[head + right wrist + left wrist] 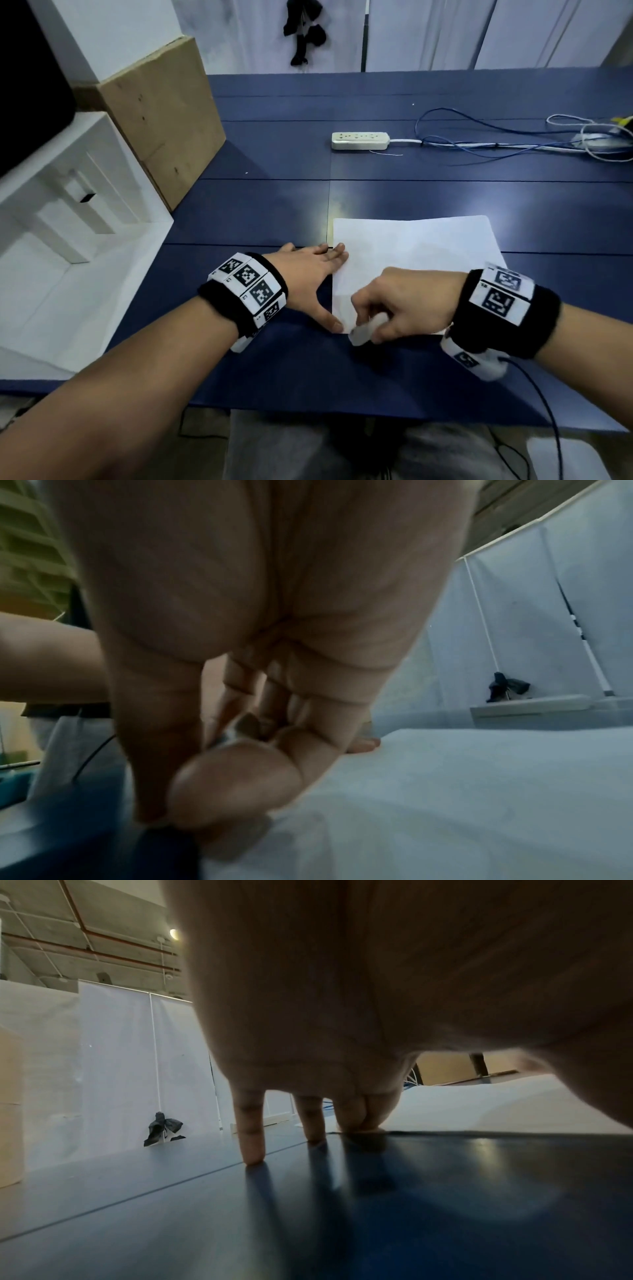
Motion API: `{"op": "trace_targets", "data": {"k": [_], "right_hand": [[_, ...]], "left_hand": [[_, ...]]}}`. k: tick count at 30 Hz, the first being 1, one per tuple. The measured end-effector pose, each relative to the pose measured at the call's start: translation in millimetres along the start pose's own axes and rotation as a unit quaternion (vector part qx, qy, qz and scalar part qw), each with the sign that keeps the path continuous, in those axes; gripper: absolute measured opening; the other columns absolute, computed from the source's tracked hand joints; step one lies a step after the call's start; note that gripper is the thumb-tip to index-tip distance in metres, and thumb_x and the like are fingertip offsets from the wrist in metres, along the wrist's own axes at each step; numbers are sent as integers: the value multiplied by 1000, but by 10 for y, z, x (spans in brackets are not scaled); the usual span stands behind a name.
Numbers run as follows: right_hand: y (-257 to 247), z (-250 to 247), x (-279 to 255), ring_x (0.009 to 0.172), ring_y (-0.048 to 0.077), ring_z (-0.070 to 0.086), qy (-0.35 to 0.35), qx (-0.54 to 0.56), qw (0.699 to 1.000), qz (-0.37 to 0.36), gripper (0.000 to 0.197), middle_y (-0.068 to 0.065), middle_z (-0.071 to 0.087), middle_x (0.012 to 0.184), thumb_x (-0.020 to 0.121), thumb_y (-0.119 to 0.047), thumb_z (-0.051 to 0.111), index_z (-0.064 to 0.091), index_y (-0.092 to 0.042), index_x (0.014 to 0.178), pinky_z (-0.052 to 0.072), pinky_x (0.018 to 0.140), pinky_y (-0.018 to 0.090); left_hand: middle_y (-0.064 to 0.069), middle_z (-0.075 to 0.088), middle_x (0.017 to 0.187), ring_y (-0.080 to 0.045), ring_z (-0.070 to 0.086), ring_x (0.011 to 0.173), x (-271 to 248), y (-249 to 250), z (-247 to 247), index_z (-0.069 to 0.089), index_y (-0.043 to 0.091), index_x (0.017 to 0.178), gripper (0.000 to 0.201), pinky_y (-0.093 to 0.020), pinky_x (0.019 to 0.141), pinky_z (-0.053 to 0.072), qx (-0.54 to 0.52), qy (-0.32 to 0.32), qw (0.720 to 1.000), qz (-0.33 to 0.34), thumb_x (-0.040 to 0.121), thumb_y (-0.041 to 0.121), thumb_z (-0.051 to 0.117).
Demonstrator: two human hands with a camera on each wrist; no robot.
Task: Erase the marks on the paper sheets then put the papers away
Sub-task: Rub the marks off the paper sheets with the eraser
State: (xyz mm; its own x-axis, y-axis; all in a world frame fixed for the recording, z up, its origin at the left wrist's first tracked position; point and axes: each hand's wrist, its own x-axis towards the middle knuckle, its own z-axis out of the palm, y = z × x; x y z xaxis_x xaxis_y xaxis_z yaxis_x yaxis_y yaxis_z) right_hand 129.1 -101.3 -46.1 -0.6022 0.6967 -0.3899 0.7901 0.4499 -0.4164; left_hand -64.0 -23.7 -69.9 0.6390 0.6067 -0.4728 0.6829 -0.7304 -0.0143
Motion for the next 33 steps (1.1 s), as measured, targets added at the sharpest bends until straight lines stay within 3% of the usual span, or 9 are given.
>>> {"op": "trace_targets", "data": {"k": [4,8,13,15,20,25,27,30,33], "right_hand": [[74,-214,168,59,7,56,58,-40,997,39,17,-17,51,61,81,-26,73,64,-26,96,41,65,24],[193,-287,224,76,17,51,132,-79,986,61,19,-18,44,67,85,-28,68,62,-23,102,36,71,24],[22,-82,65,62,8,48,29,-48,998,-5,15,-8,61,70,81,-27,70,61,-23,92,41,64,26],[56,-156,118,62,4,46,53,-62,997,11,17,-14,53,65,82,-27,71,63,-23,97,37,66,24],[192,-295,242,74,18,47,142,-84,985,56,18,-15,44,64,86,-27,66,62,-19,102,33,68,23],[51,-85,92,56,0,50,20,-20,1000,-9,16,-8,59,65,83,-27,72,63,-21,95,35,56,14],[85,-145,155,58,0,47,42,-42,998,3,18,-14,50,61,83,-28,73,64,-22,98,34,58,17],[190,-275,274,70,12,45,103,-64,992,36,21,-20,43,64,84,-27,71,64,-21,102,35,70,22],[166,-221,235,71,15,46,125,-63,990,13,15,-17,44,63,84,-24,68,62,-22,97,35,68,23]], "left_hand": [[14,-14,162,-12,-5,151,-9,15,-15,-5,26,157,134,-55,117,14,-7,-1,1000,0,57,93,54],[14,-16,162,-12,-9,150,-18,31,-30,-6,27,156,131,-55,118,12,-5,-12,1000,0,59,91,55],[13,-20,161,-15,-13,150,-2,20,1,-12,26,155,135,-56,118,11,-15,-19,1000,-5,58,92,54],[15,-22,160,-20,-16,149,0,24,-2,-14,28,155,134,-59,118,8,-21,-29,999,-6,59,92,54],[17,-22,160,-22,-18,149,-11,21,-26,-12,29,155,132,-60,118,7,-38,-42,998,-9,59,90,57],[17,-24,159,-20,-16,149,-10,30,-21,-16,29,154,134,-59,118,7,-34,-40,999,-11,59,91,56],[17,-24,159,-20,-16,149,-8,34,-21,-15,29,155,134,-59,118,8,-32,-38,999,-11,59,90,57],[17,-22,159,-21,-16,149,-3,32,-30,-12,31,155,133,-60,117,9,-32,-41,999,-10,59,90,57],[17,-22,160,-21,-14,150,-7,25,-29,-10,32,156,132,-60,117,8,-35,-36,999,-9,58,91,57]]}}
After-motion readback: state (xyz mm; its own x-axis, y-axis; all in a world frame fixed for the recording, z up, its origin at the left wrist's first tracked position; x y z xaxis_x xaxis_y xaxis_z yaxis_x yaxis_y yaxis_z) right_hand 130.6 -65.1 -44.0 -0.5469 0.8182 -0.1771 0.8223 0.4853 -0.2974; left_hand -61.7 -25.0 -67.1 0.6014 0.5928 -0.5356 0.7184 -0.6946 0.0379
